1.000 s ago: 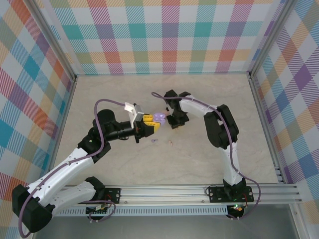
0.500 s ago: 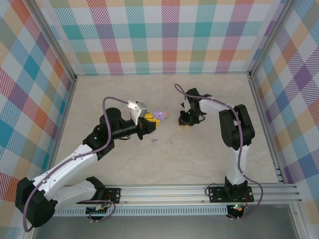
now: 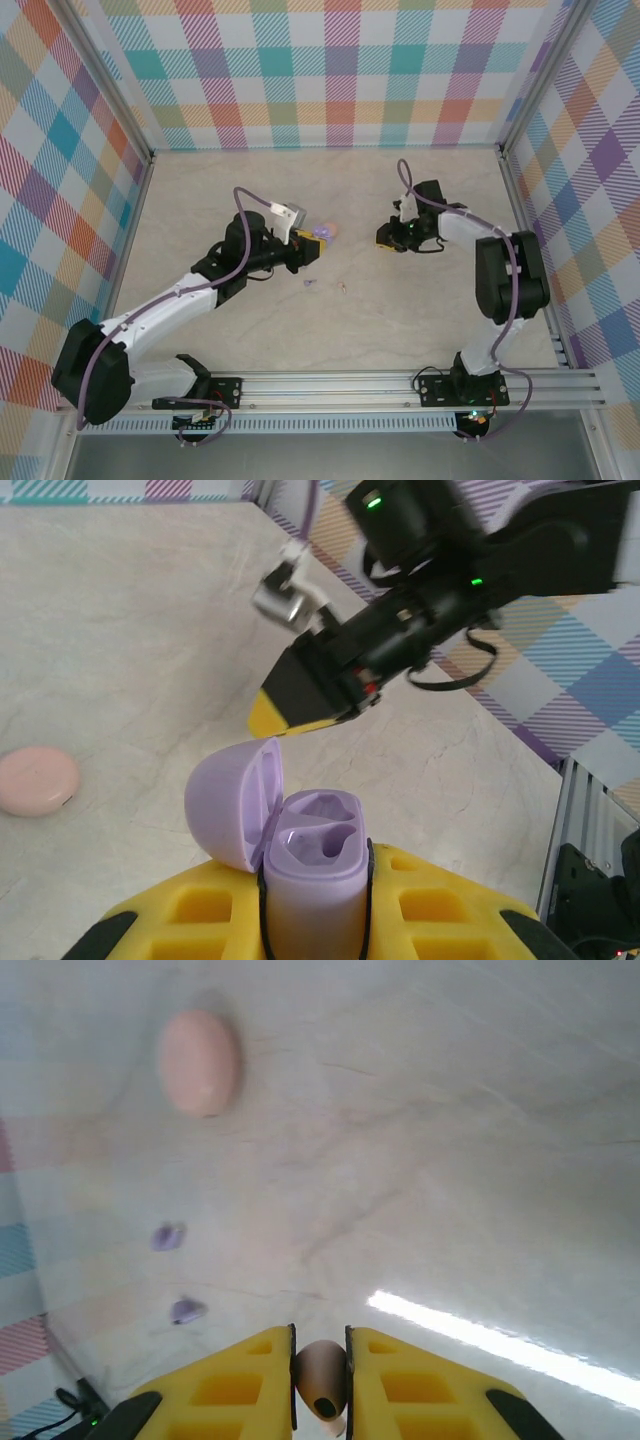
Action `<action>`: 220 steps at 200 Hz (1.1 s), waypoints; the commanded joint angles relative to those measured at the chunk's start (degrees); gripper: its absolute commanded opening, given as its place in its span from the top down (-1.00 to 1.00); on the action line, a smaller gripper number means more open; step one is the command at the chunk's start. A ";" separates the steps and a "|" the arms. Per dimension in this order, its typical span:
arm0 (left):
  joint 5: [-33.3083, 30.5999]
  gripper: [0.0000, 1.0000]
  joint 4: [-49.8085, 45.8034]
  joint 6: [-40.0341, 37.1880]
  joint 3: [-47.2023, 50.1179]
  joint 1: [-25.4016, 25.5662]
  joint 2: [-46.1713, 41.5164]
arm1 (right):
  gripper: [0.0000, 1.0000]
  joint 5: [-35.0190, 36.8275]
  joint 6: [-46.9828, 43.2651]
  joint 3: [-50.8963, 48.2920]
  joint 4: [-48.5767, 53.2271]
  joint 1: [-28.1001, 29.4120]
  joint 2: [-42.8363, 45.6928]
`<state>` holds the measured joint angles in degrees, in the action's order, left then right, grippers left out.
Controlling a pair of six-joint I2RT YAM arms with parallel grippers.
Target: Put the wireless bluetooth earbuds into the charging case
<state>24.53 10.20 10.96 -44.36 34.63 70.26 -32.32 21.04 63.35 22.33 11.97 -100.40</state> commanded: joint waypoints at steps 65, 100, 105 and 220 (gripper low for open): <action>3.52 0.77 13.76 4.16 2.91 -0.53 1.34 | 0.62 -8.78 6.66 -4.11 -6.31 0.23 24.06; 6.19 0.77 17.86 3.29 3.74 -0.53 0.14 | 0.58 -9.54 8.00 -4.07 -6.70 2.35 32.10; 6.45 0.77 18.46 3.20 3.93 -0.53 -0.17 | 0.58 -9.45 8.18 -3.98 -6.84 2.87 33.11; 12.57 0.76 21.84 0.58 1.75 4.09 -4.26 | 0.58 1.30 10.95 -6.92 -20.66 18.10 43.27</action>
<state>35.53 30.39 13.43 -40.03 37.39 67.26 -33.61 31.24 57.82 7.92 28.36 -57.65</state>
